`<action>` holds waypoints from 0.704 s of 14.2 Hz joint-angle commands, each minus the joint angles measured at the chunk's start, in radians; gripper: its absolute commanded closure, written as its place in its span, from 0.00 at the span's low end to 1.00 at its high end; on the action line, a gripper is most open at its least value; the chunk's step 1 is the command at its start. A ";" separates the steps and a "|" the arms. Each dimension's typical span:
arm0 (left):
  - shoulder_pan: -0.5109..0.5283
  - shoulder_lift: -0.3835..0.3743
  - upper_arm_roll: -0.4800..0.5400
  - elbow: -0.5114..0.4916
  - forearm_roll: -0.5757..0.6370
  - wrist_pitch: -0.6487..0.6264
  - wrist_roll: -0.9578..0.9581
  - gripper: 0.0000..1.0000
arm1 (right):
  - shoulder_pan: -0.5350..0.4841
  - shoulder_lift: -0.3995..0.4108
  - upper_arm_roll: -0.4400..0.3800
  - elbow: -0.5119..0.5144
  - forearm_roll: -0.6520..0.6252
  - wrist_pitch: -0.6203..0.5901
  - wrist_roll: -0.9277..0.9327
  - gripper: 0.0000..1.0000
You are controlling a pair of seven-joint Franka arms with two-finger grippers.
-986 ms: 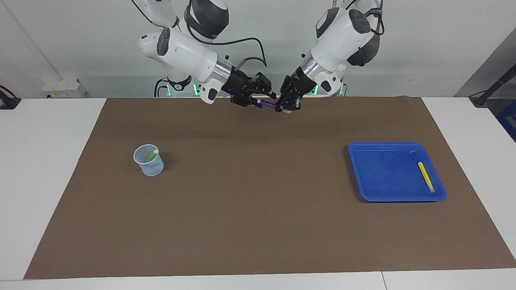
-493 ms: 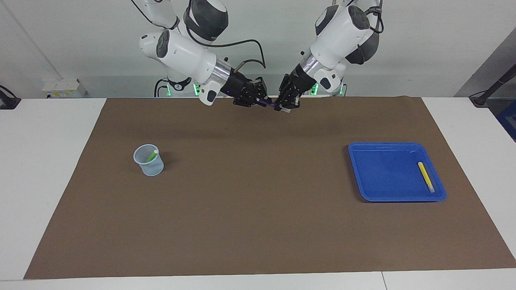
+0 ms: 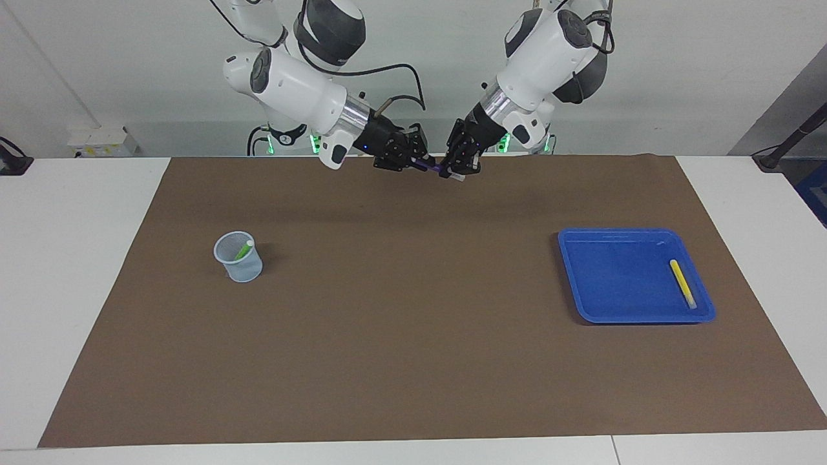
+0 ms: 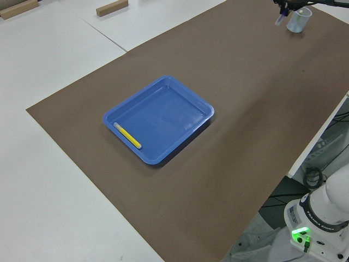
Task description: Transfer and insert pens with both arms
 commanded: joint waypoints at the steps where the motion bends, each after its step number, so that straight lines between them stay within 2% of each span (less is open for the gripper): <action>1: -0.039 -0.024 0.010 -0.031 -0.009 0.017 -0.011 0.47 | -0.001 0.000 0.006 0.009 0.007 0.000 0.013 1.00; 2: -0.040 -0.024 0.012 -0.028 -0.009 0.011 -0.013 0.40 | -0.003 0.000 0.006 0.011 0.007 -0.001 0.013 1.00; 3: -0.039 -0.024 0.012 -0.028 -0.007 0.008 -0.013 0.00 | -0.006 0.000 0.006 0.011 0.004 -0.001 0.013 1.00; 6: -0.005 -0.024 0.018 -0.028 -0.004 -0.001 -0.001 0.00 | -0.018 0.000 0.005 0.011 -0.042 -0.013 0.012 1.00; 8: 0.064 -0.026 0.019 -0.023 -0.001 -0.033 0.024 0.00 | -0.029 0.002 0.003 0.011 -0.080 -0.023 0.009 1.00; 10: 0.116 -0.030 0.021 -0.025 0.002 -0.070 0.158 0.00 | -0.044 0.002 0.003 0.011 -0.141 -0.026 0.004 1.00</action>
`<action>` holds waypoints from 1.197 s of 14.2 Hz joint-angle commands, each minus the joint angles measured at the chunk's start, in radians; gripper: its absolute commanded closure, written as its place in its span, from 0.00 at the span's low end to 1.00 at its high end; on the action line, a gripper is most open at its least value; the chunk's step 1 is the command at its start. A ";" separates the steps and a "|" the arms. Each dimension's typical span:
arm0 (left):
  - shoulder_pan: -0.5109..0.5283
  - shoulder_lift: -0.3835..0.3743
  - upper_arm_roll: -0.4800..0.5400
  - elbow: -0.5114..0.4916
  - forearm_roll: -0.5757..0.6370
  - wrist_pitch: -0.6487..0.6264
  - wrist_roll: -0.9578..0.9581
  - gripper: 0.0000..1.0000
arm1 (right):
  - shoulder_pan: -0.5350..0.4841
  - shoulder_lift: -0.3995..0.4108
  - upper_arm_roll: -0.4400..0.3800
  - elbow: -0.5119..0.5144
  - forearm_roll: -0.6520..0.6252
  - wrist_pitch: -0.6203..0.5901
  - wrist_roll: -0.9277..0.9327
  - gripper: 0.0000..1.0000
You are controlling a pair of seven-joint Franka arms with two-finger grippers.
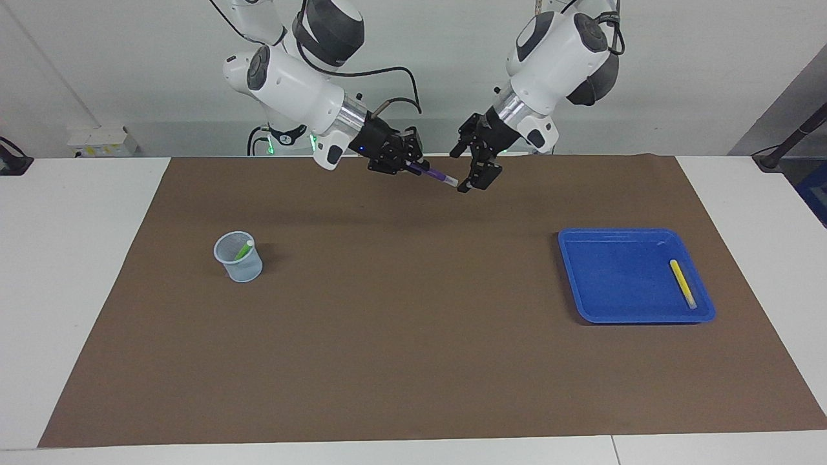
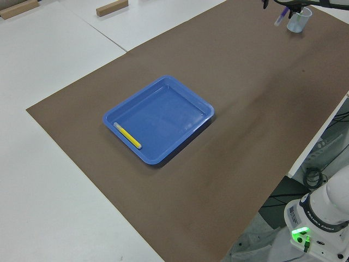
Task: Transfer and insert pens with both arms
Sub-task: 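Insert the purple pen into the white cup while the left gripper reaches the yellow pen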
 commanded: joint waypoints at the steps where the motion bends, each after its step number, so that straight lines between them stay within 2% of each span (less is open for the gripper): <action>1: 0.083 -0.032 -0.002 -0.025 0.001 -0.065 0.158 0.00 | -0.028 0.003 0.003 0.007 -0.071 -0.024 0.004 1.00; 4: 0.140 -0.036 -0.001 -0.017 0.036 -0.084 0.308 0.00 | -0.061 0.009 0.001 0.007 -0.222 -0.027 0.005 1.00; 11: 0.282 -0.038 -0.002 -0.017 0.145 -0.136 0.511 0.00 | -0.149 -0.001 0.001 0.009 -0.614 -0.092 -0.001 1.00; 15: 0.393 -0.046 -0.002 -0.021 0.157 -0.158 0.779 0.00 | -0.196 -0.011 0.001 0.006 -0.787 -0.128 -0.033 1.00; 17: 0.419 -0.044 -0.001 -0.017 0.229 -0.155 0.882 0.00 | -0.216 -0.017 0.000 0.000 -0.854 -0.143 -0.065 1.00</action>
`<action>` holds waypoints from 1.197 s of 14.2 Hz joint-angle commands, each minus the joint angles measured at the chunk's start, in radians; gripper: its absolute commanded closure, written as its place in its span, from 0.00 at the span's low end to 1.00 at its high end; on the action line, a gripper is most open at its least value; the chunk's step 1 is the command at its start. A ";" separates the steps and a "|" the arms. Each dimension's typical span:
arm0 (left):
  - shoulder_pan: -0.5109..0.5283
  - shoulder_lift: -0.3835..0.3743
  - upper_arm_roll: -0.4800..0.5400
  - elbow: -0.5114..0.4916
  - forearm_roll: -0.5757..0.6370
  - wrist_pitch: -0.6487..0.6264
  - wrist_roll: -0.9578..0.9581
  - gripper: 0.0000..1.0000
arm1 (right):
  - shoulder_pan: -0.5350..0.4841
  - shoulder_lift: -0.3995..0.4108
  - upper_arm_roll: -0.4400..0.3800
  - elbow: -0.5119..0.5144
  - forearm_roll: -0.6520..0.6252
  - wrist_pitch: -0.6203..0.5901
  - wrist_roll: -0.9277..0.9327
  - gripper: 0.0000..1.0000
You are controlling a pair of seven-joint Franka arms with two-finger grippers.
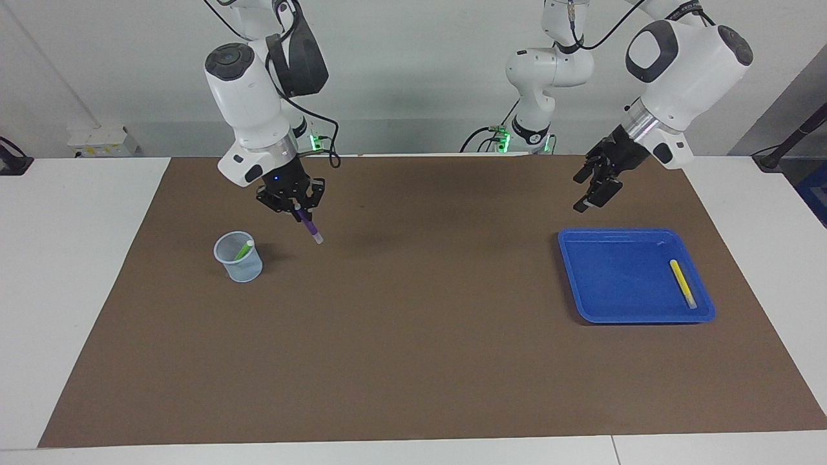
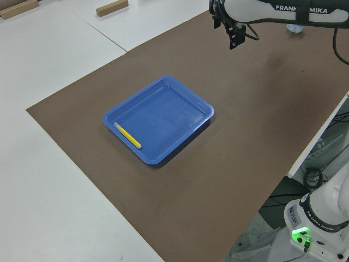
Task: Transfer and insert pens with both arms
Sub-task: 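Insert the purple pen into the white cup while the left gripper reaches the yellow pen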
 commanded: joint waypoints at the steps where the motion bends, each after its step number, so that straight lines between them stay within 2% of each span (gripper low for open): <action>1: 0.051 -0.026 -0.009 -0.016 0.074 -0.014 0.110 0.00 | -0.045 -0.018 0.011 -0.007 -0.086 -0.022 -0.059 1.00; 7: 0.080 -0.028 -0.009 -0.017 0.080 -0.006 0.099 0.00 | -0.146 -0.035 0.009 -0.028 -0.144 -0.018 -0.210 1.00; 11: 0.082 -0.023 -0.010 -0.008 0.082 0.000 0.120 0.00 | -0.189 -0.064 0.011 -0.106 -0.163 0.056 -0.268 1.00; 14: 0.080 -0.023 -0.012 -0.002 0.141 -0.003 0.253 0.00 | -0.209 -0.086 0.011 -0.163 -0.163 0.094 -0.280 1.00; 17: 0.089 -0.023 -0.010 -0.003 0.149 0.005 0.393 0.00 | -0.221 -0.107 0.009 -0.215 -0.164 0.133 -0.291 1.00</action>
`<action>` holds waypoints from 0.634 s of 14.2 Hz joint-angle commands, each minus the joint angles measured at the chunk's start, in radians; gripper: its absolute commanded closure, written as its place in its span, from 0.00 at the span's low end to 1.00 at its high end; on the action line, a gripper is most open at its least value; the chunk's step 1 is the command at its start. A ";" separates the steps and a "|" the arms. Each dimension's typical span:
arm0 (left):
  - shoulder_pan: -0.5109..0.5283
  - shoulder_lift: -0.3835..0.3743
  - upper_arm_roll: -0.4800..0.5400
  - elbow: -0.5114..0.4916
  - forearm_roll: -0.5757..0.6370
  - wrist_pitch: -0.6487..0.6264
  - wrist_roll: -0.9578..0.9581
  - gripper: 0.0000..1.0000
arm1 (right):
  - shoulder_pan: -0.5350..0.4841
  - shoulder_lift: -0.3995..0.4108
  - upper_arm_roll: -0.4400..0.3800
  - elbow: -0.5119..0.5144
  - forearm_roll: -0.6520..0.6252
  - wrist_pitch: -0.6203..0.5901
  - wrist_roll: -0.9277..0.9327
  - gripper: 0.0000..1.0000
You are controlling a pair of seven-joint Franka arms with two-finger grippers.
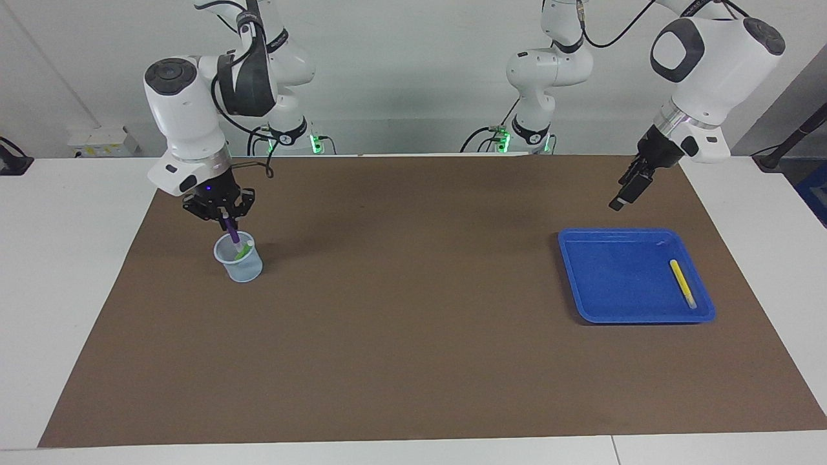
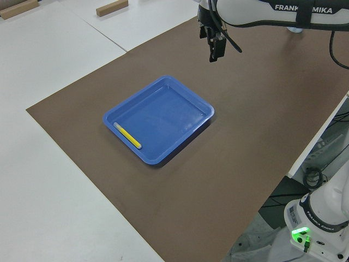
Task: Transfer and insert pens with both arms
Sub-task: 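Insert the purple pen into the white cup while the left gripper reaches the yellow pen, then grasp the yellow pen with the left gripper while the right gripper releases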
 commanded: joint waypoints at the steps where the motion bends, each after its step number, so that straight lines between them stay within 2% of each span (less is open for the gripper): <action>1: 0.034 -0.013 -0.009 -0.007 0.041 0.008 0.083 0.00 | -0.023 -0.051 0.011 -0.086 -0.022 0.059 -0.021 1.00; 3: 0.043 -0.003 -0.009 -0.008 0.082 0.040 0.167 0.00 | -0.024 -0.051 0.011 -0.110 -0.022 0.094 -0.021 1.00; 9: 0.091 0.091 -0.009 -0.011 0.180 0.099 0.519 0.00 | -0.044 -0.036 0.012 -0.170 -0.022 0.190 -0.024 1.00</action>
